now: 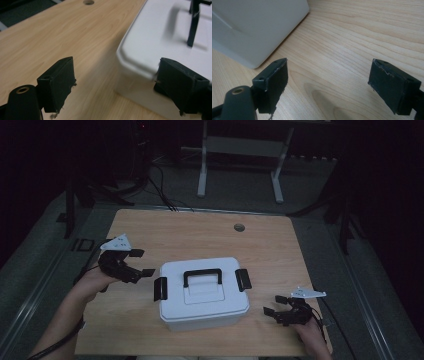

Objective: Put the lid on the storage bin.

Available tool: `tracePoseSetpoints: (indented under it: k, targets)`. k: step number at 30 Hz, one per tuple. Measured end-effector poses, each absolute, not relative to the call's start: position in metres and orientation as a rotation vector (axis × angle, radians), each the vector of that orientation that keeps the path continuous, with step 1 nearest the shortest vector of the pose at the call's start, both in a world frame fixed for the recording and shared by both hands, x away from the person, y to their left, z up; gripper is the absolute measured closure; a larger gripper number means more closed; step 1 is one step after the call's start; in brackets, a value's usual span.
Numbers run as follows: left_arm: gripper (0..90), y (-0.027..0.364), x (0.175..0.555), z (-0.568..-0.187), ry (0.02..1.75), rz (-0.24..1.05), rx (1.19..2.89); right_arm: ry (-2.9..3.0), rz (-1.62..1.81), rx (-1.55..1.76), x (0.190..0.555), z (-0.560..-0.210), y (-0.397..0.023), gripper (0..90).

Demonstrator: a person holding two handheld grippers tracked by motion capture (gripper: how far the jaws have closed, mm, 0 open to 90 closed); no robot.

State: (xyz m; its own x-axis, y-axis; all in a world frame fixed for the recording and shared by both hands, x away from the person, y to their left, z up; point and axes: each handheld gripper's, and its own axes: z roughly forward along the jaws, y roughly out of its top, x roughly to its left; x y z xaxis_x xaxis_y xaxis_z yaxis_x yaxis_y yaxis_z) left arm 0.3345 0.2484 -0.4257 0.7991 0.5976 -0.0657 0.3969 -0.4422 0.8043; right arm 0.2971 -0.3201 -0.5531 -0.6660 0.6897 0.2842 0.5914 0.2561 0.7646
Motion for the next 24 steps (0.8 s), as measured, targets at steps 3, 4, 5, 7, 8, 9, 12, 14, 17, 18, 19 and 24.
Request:
tracePoseSetpoints:
  k: [3,4,5,7,8,9,12,14,17,18,19,24]
  targets:
    - [14.8,0.255,0.332,-0.431,0.744,0.268,2.087,2.4,1.386,1.228,0.297,-0.553,-0.32,15.5]
    - [14.8,0.258,0.33,-0.435,0.741,0.267,2.086,2.398,1.389,1.228,0.297,-0.553,-0.321,15.5]
    - [14.8,0.261,0.329,-0.438,0.745,0.272,2.085,2.396,1.39,1.228,0.297,-0.553,-0.321,15.5]
    - [14.8,0.268,0.326,-0.445,0.767,0.274,2.075,2.392,1.395,1.229,0.297,-0.552,-0.321,15.5]
    - [14.8,0.275,0.323,-0.452,0.786,0.289,2.075,2.393,1.394,1.228,0.297,-0.553,-0.321,15.5]
    - [14.8,0.275,0.323,-0.452,0.786,0.289,2.075,2.393,1.394,1.228,0.297,-0.553,-0.321,15.5]
    - [14.8,0.285,0.318,-0.463,0.815,0.274,2.048,2.39,1.393,1.226,0.296,-0.553,-0.321,15.5]
    - [14.8,0.294,0.311,-0.472,0.825,0.267,2.025,2.38,1.399,1.208,0.296,-0.552,-0.321,15.5]
    - [14.8,0.299,0.306,-0.478,0.824,0.268,1.996,2.371,1.406,1.203,0.295,-0.551,-0.321,15.5]
    - [14.8,0.301,0.304,-0.481,0.83,0.271,1.979,2.365,1.408,1.202,0.295,-0.551,-0.322,15.5]
    - [14.8,0.303,0.302,-0.484,0.839,0.27,1.968,2.365,1.408,1.202,0.295,-0.551,-0.322,15.5]
    - [14.8,0.312,0.295,-0.499,0.891,0.317,1.929,2.335,1.404,1.204,0.294,-0.551,-0.323,15.0]
